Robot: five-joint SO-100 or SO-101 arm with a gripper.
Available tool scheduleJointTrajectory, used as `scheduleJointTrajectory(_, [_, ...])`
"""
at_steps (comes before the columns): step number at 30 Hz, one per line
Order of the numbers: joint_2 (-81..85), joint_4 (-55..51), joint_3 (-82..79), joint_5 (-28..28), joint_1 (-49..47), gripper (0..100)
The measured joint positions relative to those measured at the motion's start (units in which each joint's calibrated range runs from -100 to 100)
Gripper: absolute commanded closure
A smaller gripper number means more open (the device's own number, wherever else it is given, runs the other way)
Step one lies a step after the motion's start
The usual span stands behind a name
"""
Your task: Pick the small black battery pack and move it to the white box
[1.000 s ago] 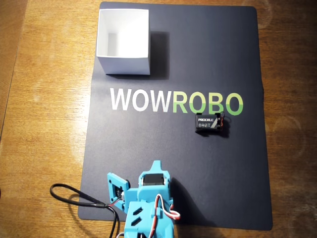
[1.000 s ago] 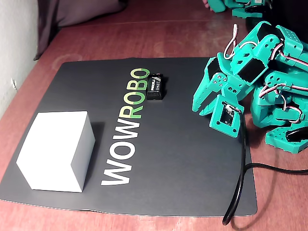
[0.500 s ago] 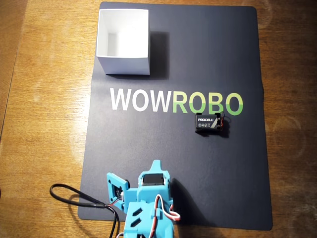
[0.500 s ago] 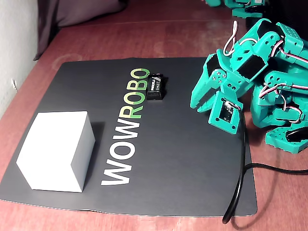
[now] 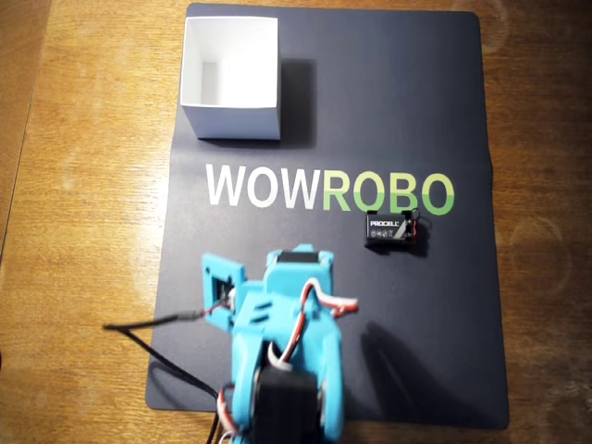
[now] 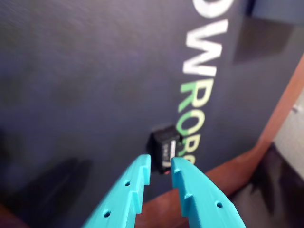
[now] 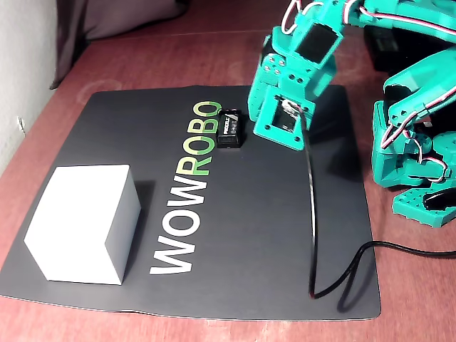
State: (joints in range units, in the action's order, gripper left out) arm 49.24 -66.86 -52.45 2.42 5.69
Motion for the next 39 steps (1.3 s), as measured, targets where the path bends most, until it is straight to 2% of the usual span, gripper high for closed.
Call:
scheduleJointTrajectory(9, [-13.2, 3.8, 3.5, 0.1, 14.3, 95])
scheduleJointTrajectory(16, [-20.0, 9.1, 6.6, 4.0, 22.4, 95])
scheduleJointTrajectory(31, [-39.4, 9.3, 28.8, 14.7, 29.5, 95])
scheduleJointTrajectory(39, [-44.7, 9.3, 31.8, 17.7, 30.0, 95])
